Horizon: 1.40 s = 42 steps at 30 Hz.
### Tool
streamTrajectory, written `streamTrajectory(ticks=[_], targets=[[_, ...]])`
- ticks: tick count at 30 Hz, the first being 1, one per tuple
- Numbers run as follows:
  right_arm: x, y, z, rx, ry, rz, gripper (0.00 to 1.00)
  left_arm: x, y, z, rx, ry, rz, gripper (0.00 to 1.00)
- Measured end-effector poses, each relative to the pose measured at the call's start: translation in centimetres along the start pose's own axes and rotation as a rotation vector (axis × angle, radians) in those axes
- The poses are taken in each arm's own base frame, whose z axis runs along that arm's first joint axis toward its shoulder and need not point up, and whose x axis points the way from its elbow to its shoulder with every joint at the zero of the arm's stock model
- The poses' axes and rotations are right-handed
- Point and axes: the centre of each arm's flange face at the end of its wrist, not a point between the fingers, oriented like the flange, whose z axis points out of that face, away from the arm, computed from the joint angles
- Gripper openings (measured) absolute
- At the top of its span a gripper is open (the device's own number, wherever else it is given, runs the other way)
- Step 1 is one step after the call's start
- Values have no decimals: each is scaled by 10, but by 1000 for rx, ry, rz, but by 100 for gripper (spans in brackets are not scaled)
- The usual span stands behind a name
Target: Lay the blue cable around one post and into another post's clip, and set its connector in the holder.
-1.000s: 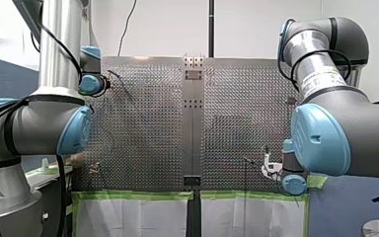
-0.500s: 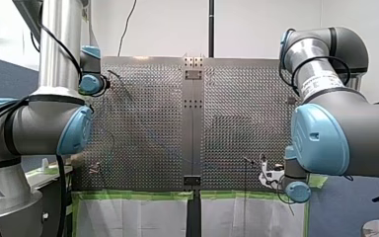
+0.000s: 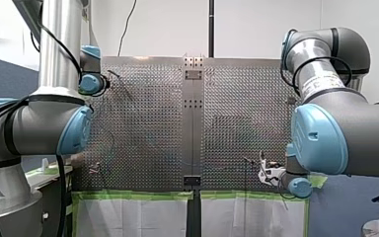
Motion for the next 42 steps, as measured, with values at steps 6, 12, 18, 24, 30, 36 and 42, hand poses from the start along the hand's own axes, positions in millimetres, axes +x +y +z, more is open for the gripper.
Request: streamTrajectory(ticks=[6,12,18,24,30,36,42], targets=[[1,6,2,36,5,14,0,0,0,0,1,0,0,100],[-1,31,0,-1,-8,26,0,0,-1,0,1,-1,0,100],[-2,54,-5,-40,-29,30,0,0,-1,0,1,0,-1,100],[-3,54,-5,-39,-34,22,0,0,-1,0,1,0,-3,100],[-5,47,-5,-27,-39,14,0,-1,-1,0,2,0,-4,100],[-6,42,-5,-19,-41,13,0,1,-2,-1,5,8,-36,100],[-7,40,-5,-18,-43,12,0,1,-2,-1,20,22,-88,100]])
